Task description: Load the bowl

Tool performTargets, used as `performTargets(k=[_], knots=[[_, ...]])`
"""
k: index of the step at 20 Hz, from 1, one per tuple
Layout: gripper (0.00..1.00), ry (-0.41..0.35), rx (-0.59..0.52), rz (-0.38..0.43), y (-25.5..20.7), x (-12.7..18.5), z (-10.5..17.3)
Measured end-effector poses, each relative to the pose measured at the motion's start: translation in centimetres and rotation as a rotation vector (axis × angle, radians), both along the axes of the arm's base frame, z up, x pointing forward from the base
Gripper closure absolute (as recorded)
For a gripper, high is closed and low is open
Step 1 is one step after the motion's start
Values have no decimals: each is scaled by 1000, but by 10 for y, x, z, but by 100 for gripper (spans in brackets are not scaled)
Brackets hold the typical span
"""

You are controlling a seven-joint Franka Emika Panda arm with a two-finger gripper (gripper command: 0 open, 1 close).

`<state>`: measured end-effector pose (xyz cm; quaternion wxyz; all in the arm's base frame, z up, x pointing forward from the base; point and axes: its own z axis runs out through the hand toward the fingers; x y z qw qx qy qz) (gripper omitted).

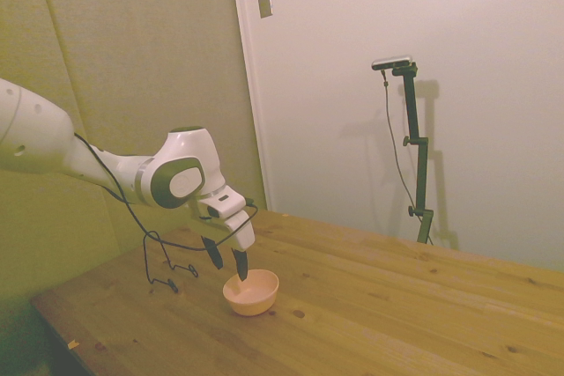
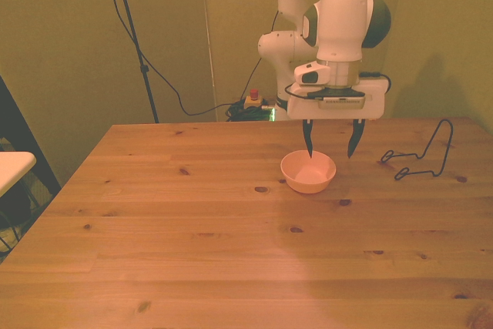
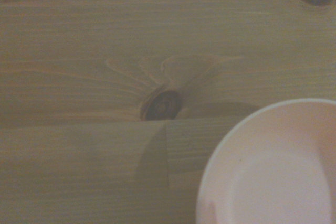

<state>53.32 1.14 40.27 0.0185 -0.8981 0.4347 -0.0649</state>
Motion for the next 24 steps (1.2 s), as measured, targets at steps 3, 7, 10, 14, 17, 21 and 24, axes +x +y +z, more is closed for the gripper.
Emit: performTargets(k=[3,7,10,14,17,21,24], knots=[[0,19,-5,-7,4,16,-16],[100,45,-6,-8,7,30,-35],[100,51,-7,-5,8,30,-38],[100,52,-8,-2,10,30,-39],[100,52,-8,-2,10,28,-39],[100,53,-6,-2,10,27,-38],[100,53,-5,-1,10,27,-38]])
